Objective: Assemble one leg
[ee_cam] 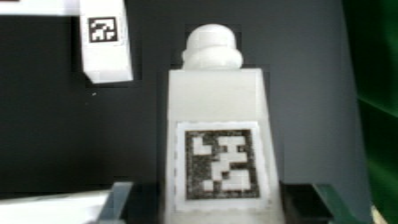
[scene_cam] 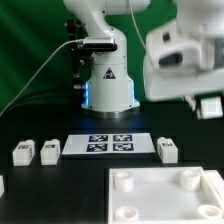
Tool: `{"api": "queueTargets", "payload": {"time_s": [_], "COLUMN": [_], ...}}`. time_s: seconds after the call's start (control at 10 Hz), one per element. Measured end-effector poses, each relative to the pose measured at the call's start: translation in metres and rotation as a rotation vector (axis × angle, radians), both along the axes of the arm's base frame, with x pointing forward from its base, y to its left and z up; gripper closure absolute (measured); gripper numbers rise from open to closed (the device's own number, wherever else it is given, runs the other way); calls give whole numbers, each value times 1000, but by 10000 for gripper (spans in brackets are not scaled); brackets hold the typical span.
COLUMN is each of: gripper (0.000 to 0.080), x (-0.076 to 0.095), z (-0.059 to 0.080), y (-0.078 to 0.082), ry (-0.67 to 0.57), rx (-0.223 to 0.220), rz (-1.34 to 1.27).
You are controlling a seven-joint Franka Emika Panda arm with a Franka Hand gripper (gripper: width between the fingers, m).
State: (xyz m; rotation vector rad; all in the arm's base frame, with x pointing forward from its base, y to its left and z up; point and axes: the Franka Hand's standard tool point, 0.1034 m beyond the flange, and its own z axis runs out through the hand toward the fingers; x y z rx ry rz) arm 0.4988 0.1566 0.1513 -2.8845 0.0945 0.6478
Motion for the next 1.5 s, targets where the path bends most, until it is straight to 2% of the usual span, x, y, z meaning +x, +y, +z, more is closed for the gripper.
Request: {"api": "queueTargets", "payload": {"time_s": [0.1,0.3,0.4,0.5,0.6,0.7,0.8,1.0,1.1,1.2,1.3,1.5], "gripper": [508,508,508,508,508,508,508,508,508,508,508,508], "x": [9,6,17,33,69,92,101,95,93,90,92,112], "z": [-7,-5,-4,3,23,35,38,37,32,25,25,4], "y": [1,0,-2,-16,-32,-36,-32,-29,-29,-29,-31,-36], "ry": [-140,-296,-432,-503,-653,-800,-916,-1104,-1152,-1126,-1115,-1109], "rx": [-7,-23,-25,-27,-47,-54,-43,-24,-20,-24,-28,-70], "rz": [-24,-41,-64,-3,20,37,27,-12,-24,-19,-7,26]}}
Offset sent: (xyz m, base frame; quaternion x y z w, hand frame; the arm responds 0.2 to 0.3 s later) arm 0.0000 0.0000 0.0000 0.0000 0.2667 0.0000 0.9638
